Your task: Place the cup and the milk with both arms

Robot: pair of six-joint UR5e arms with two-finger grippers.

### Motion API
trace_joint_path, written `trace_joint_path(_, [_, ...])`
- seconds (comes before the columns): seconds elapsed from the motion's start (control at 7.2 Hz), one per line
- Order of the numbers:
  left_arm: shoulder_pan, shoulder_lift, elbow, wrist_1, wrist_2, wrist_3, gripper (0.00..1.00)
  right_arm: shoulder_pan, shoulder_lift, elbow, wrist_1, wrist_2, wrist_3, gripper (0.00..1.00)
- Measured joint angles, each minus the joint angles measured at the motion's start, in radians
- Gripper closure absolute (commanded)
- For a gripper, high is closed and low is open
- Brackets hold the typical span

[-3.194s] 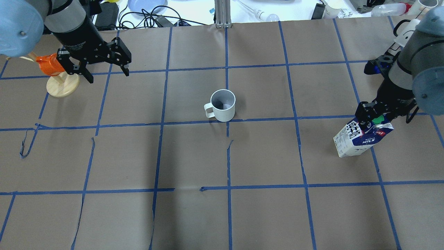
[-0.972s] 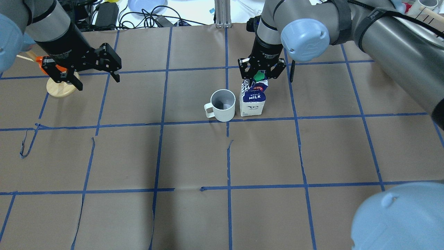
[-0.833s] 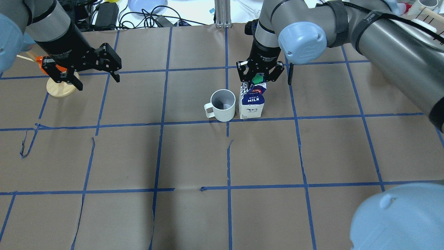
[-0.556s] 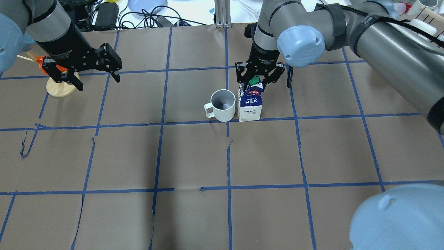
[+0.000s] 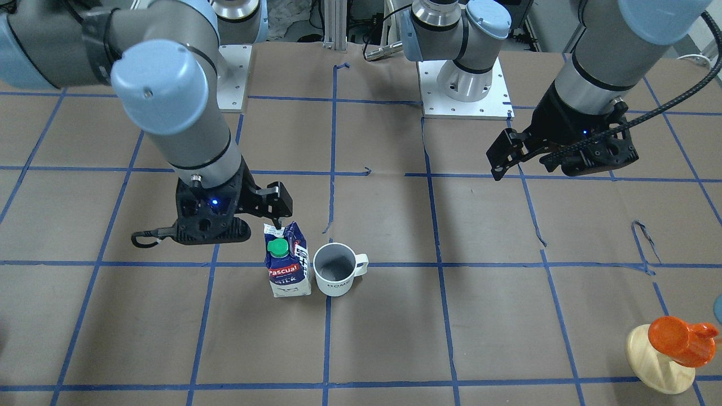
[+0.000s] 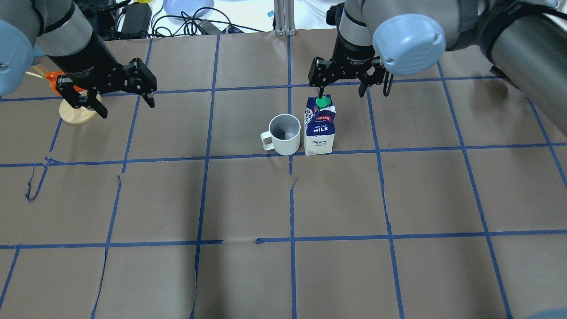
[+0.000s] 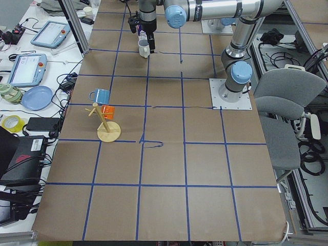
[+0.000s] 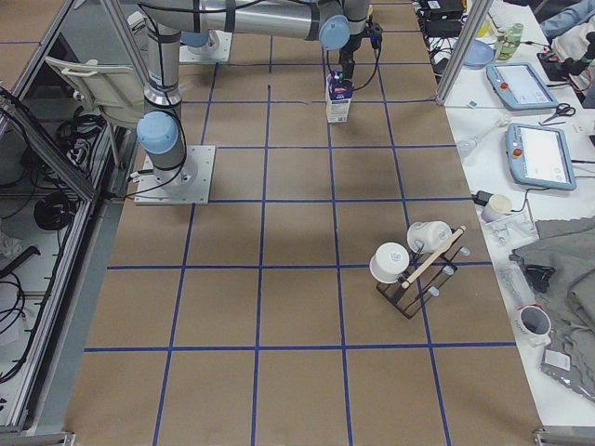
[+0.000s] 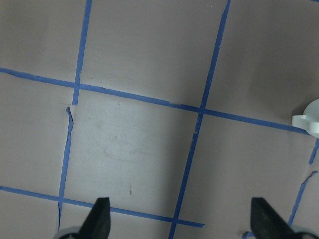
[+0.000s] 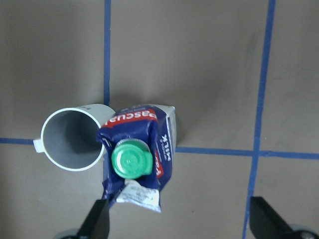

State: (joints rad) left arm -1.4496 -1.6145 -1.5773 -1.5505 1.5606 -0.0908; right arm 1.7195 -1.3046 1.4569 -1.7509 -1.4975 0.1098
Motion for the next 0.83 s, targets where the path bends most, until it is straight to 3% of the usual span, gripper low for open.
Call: trace_joint_path(0.83, [-0.016, 0.012, 0.002, 0.007, 0.0, 0.0, 0.0, -0.08, -0.253, 0.053, 0.192, -0.069, -0.135, 0.0])
